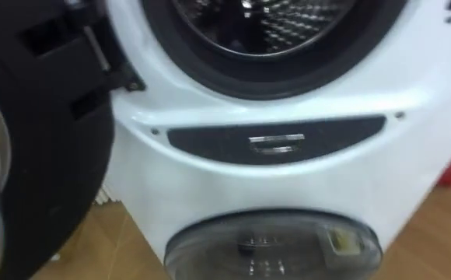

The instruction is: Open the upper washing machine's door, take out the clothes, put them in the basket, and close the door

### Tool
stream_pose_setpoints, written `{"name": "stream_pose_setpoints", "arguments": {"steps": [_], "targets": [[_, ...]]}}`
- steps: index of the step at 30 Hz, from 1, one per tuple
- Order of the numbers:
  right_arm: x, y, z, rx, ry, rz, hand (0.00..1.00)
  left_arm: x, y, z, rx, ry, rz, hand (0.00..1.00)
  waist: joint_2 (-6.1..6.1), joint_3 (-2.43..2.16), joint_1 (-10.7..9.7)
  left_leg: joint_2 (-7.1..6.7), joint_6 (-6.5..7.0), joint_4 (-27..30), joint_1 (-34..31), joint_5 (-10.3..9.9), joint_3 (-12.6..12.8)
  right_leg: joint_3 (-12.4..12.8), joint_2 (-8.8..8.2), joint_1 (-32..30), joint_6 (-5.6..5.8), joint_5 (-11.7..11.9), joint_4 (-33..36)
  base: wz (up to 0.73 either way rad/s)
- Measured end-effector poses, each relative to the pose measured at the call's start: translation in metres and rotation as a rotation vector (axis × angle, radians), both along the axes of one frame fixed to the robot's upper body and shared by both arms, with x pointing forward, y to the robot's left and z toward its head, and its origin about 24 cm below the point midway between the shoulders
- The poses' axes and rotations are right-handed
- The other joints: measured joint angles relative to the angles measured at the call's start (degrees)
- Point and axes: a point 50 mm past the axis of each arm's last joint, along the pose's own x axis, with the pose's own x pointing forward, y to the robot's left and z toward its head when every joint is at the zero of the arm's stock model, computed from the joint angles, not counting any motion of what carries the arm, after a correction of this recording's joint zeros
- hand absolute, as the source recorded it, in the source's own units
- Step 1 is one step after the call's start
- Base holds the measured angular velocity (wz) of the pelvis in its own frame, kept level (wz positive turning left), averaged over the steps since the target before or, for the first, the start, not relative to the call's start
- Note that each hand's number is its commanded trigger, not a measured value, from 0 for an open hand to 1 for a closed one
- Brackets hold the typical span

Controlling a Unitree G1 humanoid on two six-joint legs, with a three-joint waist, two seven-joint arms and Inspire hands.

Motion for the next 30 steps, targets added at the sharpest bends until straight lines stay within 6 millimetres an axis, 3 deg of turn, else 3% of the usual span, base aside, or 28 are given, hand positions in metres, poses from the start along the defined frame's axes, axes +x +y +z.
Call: {"name": "stream_pose_setpoints", "arguments": {"steps": [2,4,8,15,20,21,24,28,29,30], "targets": [[-0.006,0.003,-0.003,0.03,0.02,0.012,0.0,-0.001,-0.001,0.0,-0.002,0.003,0.001,0.0,-0.4,-0.14,0.19,0.04,-0.02,0.06,0.32,0.0,-0.48,-0.41,-0.01,0.67,0.05,-0.02,-0.65,0.12],[-0.012,0.005,-0.005,0.048,0.054,0.024,0.0,-0.004,-0.002,-0.001,-0.003,0.013,0.006,0.0,-0.86,0.21,0.69,0.12,-0.03,-0.17,1.47,0.0,-0.74,-0.68,0.03,1.99,0.16,-0.09,-1.55,0.06],[-0.022,0.005,-0.007,0.057,0.085,0.01,0.0,-0.011,0.0,-0.001,-0.001,0.024,0.033,0.0,-0.97,0.23,1.22,0.16,-0.11,-0.21,3.18,-0.06,-0.81,-0.73,0.12,4.29,0.32,-0.37,-2.54,0.0],[-0.026,0.008,-0.009,0.063,0.097,0.008,0.0,-0.021,0.006,-0.001,0.022,0.039,0.108,0.0,-1.36,0.46,1.77,0.2,-0.16,-0.38,5.04,-0.09,-0.69,-0.06,0.33,5.93,0.19,-0.89,-2.34,-0.04],[-0.03,0.01,-0.01,0.075,0.114,0.042,0.0,-0.026,0.008,-0.001,0.026,0.048,0.12,0.0,-1.71,0.27,1.92,0.37,-0.99,1.84,4.77,-0.93,-0.65,0.71,0.56,5.67,0.09,-1.68,-1.26,0.0],[-0.03,0.011,-0.01,0.082,0.121,0.046,0.0,-0.029,0.008,-0.001,0.027,0.056,0.122,0.0,-1.49,0.1,1.79,0.56,-1.26,3.54,4.16,-1.55,-0.82,0.75,0.65,5.71,-0.16,-1.97,-1.12,-0.06],[-0.038,0.011,-0.012,0.094,0.143,0.057,0.0,-0.037,0.011,-0.001,0.035,0.071,0.14,0.0,-1.33,0.15,1.97,1.23,-2.28,10.71,1.71,-3.46,-0.78,0.67,0.87,5.72,-0.69,-2.24,0.38,-0.1],[-0.041,0.01,-0.012,0.085,0.164,0.074,0.0,-0.039,0.011,-0.001,0.034,0.079,0.152,0.0,-0.97,0.03,1.7,1.74,-2.57,23.39,-4.2,-3.88,-2.24,0.71,0.94,4.55,-1.48,-2.84,2.45,-0.17],[-0.042,0.007,-0.012,0.08,0.165,0.068,0.0,-0.037,0.009,-0.001,0.027,0.077,0.144,0.0,-0.55,-0.09,1.68,2.46,-2.85,28.5,-6.21,-4.01,-2.51,0.73,1.23,3.88,-1.82,-3.18,3.49,-0.18],[-0.043,0.004,-0.011,0.076,0.17,0.07,0.0,-0.038,0.006,-0.002,0.018,0.086,0.145,0.0,0.05,0.11,1.65,3.86,-3.62,33.77,-6.28,-3.54,-2.53,0.71,1.86,3.74,-2.2,-3.64,4.74,-0.22]]}}
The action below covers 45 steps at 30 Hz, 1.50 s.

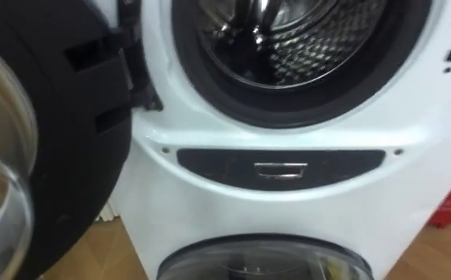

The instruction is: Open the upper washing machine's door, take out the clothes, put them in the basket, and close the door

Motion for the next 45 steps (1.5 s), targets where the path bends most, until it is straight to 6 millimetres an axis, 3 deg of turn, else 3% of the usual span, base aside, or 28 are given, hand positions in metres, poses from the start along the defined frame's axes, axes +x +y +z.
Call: {"name": "stream_pose_setpoints", "arguments": {"steps": [1,4,7,8,10,11,13,15,16,17,18,19,20,21,22,23,24,25,26,27,28,30,31,33,34,36,41,45], "targets": [[0.0,-0.002,0.0,0.0,0.0,-0.003,0.0,-0.001,-0.001,0.0,-0.004,0.006,0.001,0.0,0.85,-0.31,-0.34,1.43,-1.16,3.04,1.43,0.68,-0.24,0.02,0.5,-0.35,-0.23,-0.48,1.22,-0.13],[0.006,-0.002,0.002,0.008,-0.022,0.002,0.0,0.009,-0.001,0.0,-0.005,-0.023,-0.007,0.0,1.0,-0.18,-0.95,2.5,-2.14,1.85,5.57,0.63,-1.14,-0.13,0.57,-2.48,-0.11,-0.4,2.91,0.04],[0.019,-0.003,0.004,0.005,-0.069,0.009,0.0,0.027,-0.004,0.001,-0.027,-0.069,-0.031,0.0,1.71,0.13,-1.49,2.5,-4.05,-4.53,10.38,-0.74,-3.85,-1.39,0.58,-5.76,0.11,1.07,3.22,0.13],[0.026,-0.004,0.006,-0.002,-0.091,0.023,0.0,0.036,-0.005,0.002,-0.027,-0.086,-0.049,0.0,2.01,0.13,-1.63,2.38,-4.14,-8.38,11.51,-1.05,-4.9,-1.77,0.54,-7.68,0.27,1.63,4.07,0.17],[0.039,-0.004,0.009,-0.011,-0.127,0.036,0.0,0.053,-0.006,0.004,-0.025,-0.126,-0.068,0.0,2.86,-0.02,-1.8,2.64,-3.37,-17.43,13.13,-4.93,-5.41,-2.81,0.21,-11.8,0.9,3.53,4.84,0.19],[0.04,-0.003,0.009,-0.014,-0.128,0.034,0.0,0.057,-0.006,0.004,-0.025,-0.135,-0.074,0.0,2.7,0.09,-1.63,2.53,-3.33,-19.61,13.4,-5.63,-5.4,-3.02,-0.01,-12.69,1.07,4.23,4.82,0.11],[0.049,-0.002,0.011,-0.024,-0.143,0.07,0.0,0.062,-0.007,0.005,-0.025,-0.145,-0.087,0.0,2.47,0.21,-1.65,2.14,-2.14,-25.1,13.59,-7.18,-5.29,-3.57,-0.8,-14.74,1.85,6.44,4.34,0.13],[0.049,-0.003,0.011,-0.028,-0.144,0.072,0.0,0.06,-0.008,0.004,-0.031,-0.131,-0.106,0.0,1.77,0.2,-1.51,-0.09,1.21,-26.85,12.1,-8.34,-4.3,-3.53,-2.45,-15.84,3.11,10.45,2.19,0.09],[0.049,-0.003,0.011,-0.029,-0.142,0.07,0.0,0.057,-0.008,0.004,-0.031,-0.122,-0.105,0.0,1.35,0.18,-1.39,-1.02,1.88,-26.64,11.38,-8.02,-4.15,-3.02,-3.03,-15.73,3.54,11.83,1.16,-0.09],[0.05,-0.004,0.012,-0.032,-0.145,0.072,0.0,0.053,-0.008,0.003,-0.032,-0.113,-0.101,0.0,0.58,-0.21,-1.24,-2.96,3.09,-25.93,10.05,-7.11,-3.65,-2.04,-4.26,-15.19,4.52,15.06,-2.26,-0.19],[0.048,-0.004,0.011,-0.038,-0.141,0.071,0.0,0.046,-0.007,0.002,-0.032,-0.096,-0.096,0.0,-0.09,-0.17,-1.25,-4.78,4.18,-25.52,9.14,-6.07,-2.65,-0.83,-5.19,-14.02,6.24,18.06,-6.33,-0.21],[0.047,-0.005,0.011,-0.041,-0.136,0.068,0.0,0.042,-0.007,0.002,-0.031,-0.086,-0.094,0.0,-0.37,-0.16,-1.28,-5.35,4.73,-25.34,8.78,-5.55,-2.0,0.05,-5.77,-13.42,7.24,19.61,-8.17,-0.21],[0.044,-0.007,0.011,-0.05,-0.126,0.058,0.0,0.035,-0.007,0.001,-0.029,-0.066,-0.086,0.0,-0.19,-0.06,-1.34,-5.81,5.45,-24.47,7.89,-5.06,0.65,0.4,-6.96,-12.76,9.67,20.74,-9.3,0.0],[0.04,-0.009,0.01,-0.055,-0.105,0.049,0.0,0.028,-0.008,-0.001,-0.024,-0.037,-0.078,0.0,0.7,0.35,-1.71,-5.16,6.05,-23.6,7.39,-4.99,2.41,-1.38,-8.38,-13.27,8.65,17.4,-2.42,0.07],[0.037,-0.011,0.01,-0.055,-0.096,0.039,0.0,0.027,-0.008,-0.001,-0.023,-0.032,-0.078,0.0,0.77,0.13,-1.87,-4.74,6.36,-23.66,7.35,-4.74,3.16,-2.58,-9.0,-13.25,8.49,14.15,2.04,0.39],[0.035,-0.014,0.011,-0.06,-0.09,0.027,0.0,0.029,-0.005,0.0,-0.011,-0.037,-0.083,0.0,1.37,0.38,-2.16,-3.71,5.84,-24.19,7.25,-3.79,5.81,-3.2,-10.8,-12.4,8.9,7.17,9.89,0.6],[0.034,-0.018,0.011,-0.068,-0.086,0.027,0.0,0.033,-0.004,0.001,-0.001,-0.052,-0.086,0.0,0.84,0.17,-2.06,-2.87,5.05,-25.06,7.3,-2.67,9.16,-2.33,-12.91,-10.72,9.59,1.0,16.73,0.71],[0.033,-0.019,0.012,-0.073,-0.085,0.027,0.0,0.035,-0.004,0.001,0.003,-0.059,-0.091,0.0,0.52,0.07,-1.97,-2.63,4.49,-25.45,7.34,-2.05,10.57,-1.79,-13.97,-9.45,10.08,-1.44,18.96,0.66],[0.033,-0.021,0.012,-0.079,-0.084,0.029,0.0,0.035,-0.003,0.001,0.006,-0.059,-0.094,0.0,-0.43,-0.37,-1.34,-2.68,3.62,-26.61,7.66,-1.08,13.61,-1.86,-16.03,-6.62,11.22,-5.46,20.34,0.33],[0.038,-0.02,0.013,-0.077,-0.095,0.04,0.0,0.032,-0.002,0.001,0.008,-0.054,-0.085,0.0,-1.43,-0.54,-0.43,-3.12,2.98,-26.61,7.99,-0.77,15.47,-1.85,-17.07,-4.68,12.78,-7.62,17.59,0.06],[0.042,-0.018,0.013,-0.071,-0.104,0.047,0.0,0.029,-0.001,0.001,0.009,-0.046,-0.083,0.0,-1.68,-0.56,0.17,-3.58,2.78,-26.59,7.87,-0.62,15.41,-1.91,-16.8,-3.92,12.63,-8.19,15.4,-0.29],[0.056,-0.007,0.013,-0.052,-0.129,0.088,0.0,0.025,0.0,0.0,0.011,-0.029,-0.079,0.0,-0.97,-0.53,0.9,-3.61,3.05,-27.64,7.55,0.88,12.03,-1.65,-13.79,-1.72,11.66,-5.35,8.72,-0.33],[0.057,-0.004,0.013,-0.043,-0.132,0.095,0.0,0.026,0.001,0.001,0.016,-0.033,-0.075,0.0,-1.38,-0.69,1.29,-3.48,3.04,-28.46,7.65,1.46,11.84,-1.45,-13.14,-1.45,11.45,-4.46,7.28,-0.29],[0.066,0.003,0.013,-0.015,-0.156,0.115,0.0,0.031,0.006,0.003,0.032,-0.054,-0.066,0.0,-2.61,-0.39,2.08,-2.63,2.96,-30.89,7.99,2.94,11.92,-1.27,-11.28,0.13,11.06,-1.0,1.69,-0.23],[0.067,0.004,0.014,-0.014,-0.16,0.116,0.0,0.032,0.007,0.003,0.034,-0.057,-0.067,0.0,-2.72,-0.49,2.12,-2.35,2.93,-30.97,7.97,2.98,12.02,-1.34,-10.86,0.68,10.98,-0.17,0.31,-0.11],[0.068,0.003,0.014,-0.017,-0.165,0.115,0.0,0.034,0.008,0.003,0.036,-0.06,-0.07,0.0,-3.79,-0.22,2.31,-1.42,2.81,-31.03,7.9,2.97,12.08,-1.69,-9.72,2.82,10.91,2.14,-3.73,-0.07],[0.07,0.004,0.015,-0.018,-0.178,0.13,0.0,0.034,0.007,0.003,0.036,-0.064,-0.072,0.0,-3.75,-0.19,3.14,-1.04,2.62,-31.64,7.93,2.83,11.47,-2.28,-9.03,3.91,10.8,3.31,-6.36,0.0],[0.073,0.006,0.015,-0.019,-0.184,0.146,0.0,0.034,0.004,0.003,0.026,-0.063,-0.07,0.0,-2.66,0.13,3.41,-1.31,2.6,-32.01,7.72,2.84,7.51,-3.44,-8.78,3.72,10.77,3.27,-6.61,0.05]]}}
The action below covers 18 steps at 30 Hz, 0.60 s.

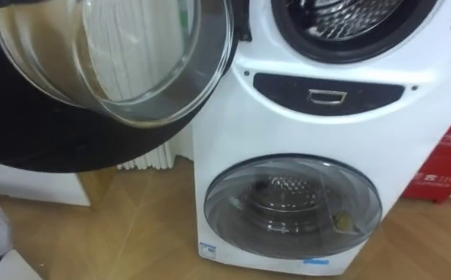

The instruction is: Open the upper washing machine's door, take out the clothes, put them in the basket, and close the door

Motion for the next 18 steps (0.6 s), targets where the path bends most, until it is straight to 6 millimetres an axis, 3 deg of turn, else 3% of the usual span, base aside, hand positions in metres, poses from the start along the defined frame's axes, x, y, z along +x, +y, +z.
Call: {"name": "stream_pose_setpoints", "arguments": {"steps": [4,10,16,17,18], "targets": [[0.006,0.001,0.002,0.001,-0.013,0.009,0.0,0.001,-0.002,0.0,-0.008,-0.006,0.011,0.0,0.46,-0.07,0.08,-0.09,-0.02,0.02,-0.51,0.01,-1.18,-0.88,0.01,-0.03,-0.11,-0.1,-0.64,0.07],[0.012,0.0,0.005,-0.025,-0.04,0.007,0.0,0.004,-0.002,0.0,-0.03,-0.036,0.134,0.0,-0.16,-0.16,-0.21,-0.3,-0.02,-0.03,0.38,0.01,-2.16,-1.74,-0.23,1.36,-0.15,-0.51,-0.64,0.07],[0.013,-0.01,0.009,-0.079,-0.059,-0.02,0.0,0.016,0.018,0.007,0.006,-0.122,0.357,0.0,-0.11,-0.22,-0.42,-0.3,-0.2,-0.05,0.81,-0.11,-2.81,-2.31,-0.25,2.55,-0.25,-0.69,-0.75,0.05],[0.013,-0.012,0.009,-0.091,-0.063,-0.024,0.0,0.021,0.023,0.01,0.021,-0.15,0.383,0.0,0.52,-0.04,-0.4,-0.28,-0.21,0.09,0.75,-0.1,-2.82,-2.3,-0.22,2.56,-0.29,-0.68,-0.76,0.0],[0.013,-0.014,0.011,-0.108,-0.068,-0.011,0.0,0.03,0.029,0.015,0.035,-0.185,0.397,0.0,0.62,-0.17,-0.5,-0.28,-0.23,0.23,0.7,-0.09,-2.87,-2.29,-0.22,2.55,-0.3,-0.67,-0.7,0.0]]}}
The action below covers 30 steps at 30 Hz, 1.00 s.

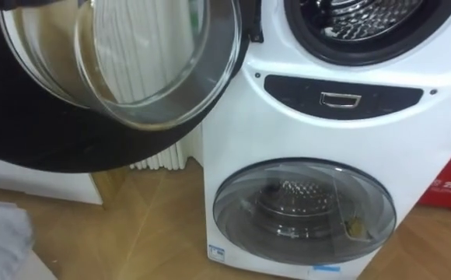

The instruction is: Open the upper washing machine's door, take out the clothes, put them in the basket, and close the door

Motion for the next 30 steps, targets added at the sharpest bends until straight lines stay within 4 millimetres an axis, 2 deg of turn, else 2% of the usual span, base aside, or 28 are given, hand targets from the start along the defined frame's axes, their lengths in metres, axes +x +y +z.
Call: {"name": "stream_pose_setpoints", "arguments": {"steps": [3,5,7,10,13,15,20,23,27,30], "targets": [[0.0,-0.004,0.002,-0.025,-0.011,0.015,0.0,0.022,0.014,0.012,0.054,-0.079,0.008,0.0,1.23,-0.41,-0.33,-0.06,-0.01,0.0,0.12,0.03,0.01,0.05,-0.01,0.03,0.0,0.0,-0.02,0.0],[0.0,-0.003,0.002,-0.039,-0.011,0.046,0.0,0.04,0.023,0.025,0.095,-0.154,-0.011,0.0,1.75,-0.36,-0.56,-0.03,-0.04,-0.01,0.43,0.07,-0.05,0.17,0.04,0.29,0.0,-0.01,0.01,0.0],[-0.003,-0.003,0.003,-0.04,-0.022,0.053,0.0,0.069,0.034,0.048,0.162,-0.279,-0.031,0.0,2.18,-0.4,-0.67,0.0,-0.04,-0.14,0.7,0.07,-0.09,0.18,0.07,0.36,0.03,-0.05,0.05,0.0],[-0.002,-0.002,0.004,-0.042,-0.042,0.057,0.0,0.096,0.041,0.07,0.212,-0.4,-0.035,0.0,2.75,-0.17,-1.21,-0.01,-0.04,-0.26,0.69,0.07,-0.06,0.1,0.04,0.41,0.03,-0.05,0.13,0.0],[-0.003,-0.002,0.006,-0.057,-0.049,0.085,0.0,0.127,0.045,0.107,0.273,-0.566,-0.074,0.0,3.23,-0.38,-2.33,0.0,-0.04,-0.52,0.81,0.07,-0.04,0.13,0.11,0.14,0.03,-0.05,0.12,0.0],[-0.006,-0.002,0.005,-0.058,-0.045,0.089,0.0,0.138,0.043,0.123,0.296,-0.642,-0.097,0.0,3.49,-0.55,-2.48,0.0,-0.07,-0.88,0.87,0.08,0.03,0.41,0.2,0.07,0.04,-0.06,0.18,-0.07],[-0.012,0.0,0.002,-0.051,-0.02,0.086,0.0,0.166,0.032,0.176,0.347,-0.874,-0.161,0.0,3.51,-0.57,-3.27,-0.02,-0.06,-0.96,1.12,0.09,-0.01,0.59,0.21,0.12,0.07,-0.09,0.16,-0.02],[-0.019,0.0,-0.001,-0.042,0.002,0.083,0.0,0.167,0.036,0.182,0.399,-0.863,-0.193,0.0,3.49,-0.38,-3.21,-0.03,-0.05,-1.02,1.63,0.1,-0.02,0.96,0.27,0.17,0.11,-0.14,0.17,-0.05],[-0.024,0.004,-0.006,0.001,0.044,0.099,0.0,0.17,0.032,0.192,0.437,-0.858,-0.236,0.0,2.82,0.04,-3.91,-0.15,-0.05,-0.78,0.77,0.1,-0.7,0.65,0.15,-0.07,0.17,-0.2,-0.04,0.11],[-0.036,0.008,-0.011,0.028,0.106,0.106,0.0,0.173,0.026,0.2,0.491,-0.849,-0.298,0.0,2.65,0.07,-4.26,-0.28,-0.05,-0.48,-0.1,0.1,-1.69,0.17,0.01,-0.1,0.26,-0.25,-0.02,0.22]]}}
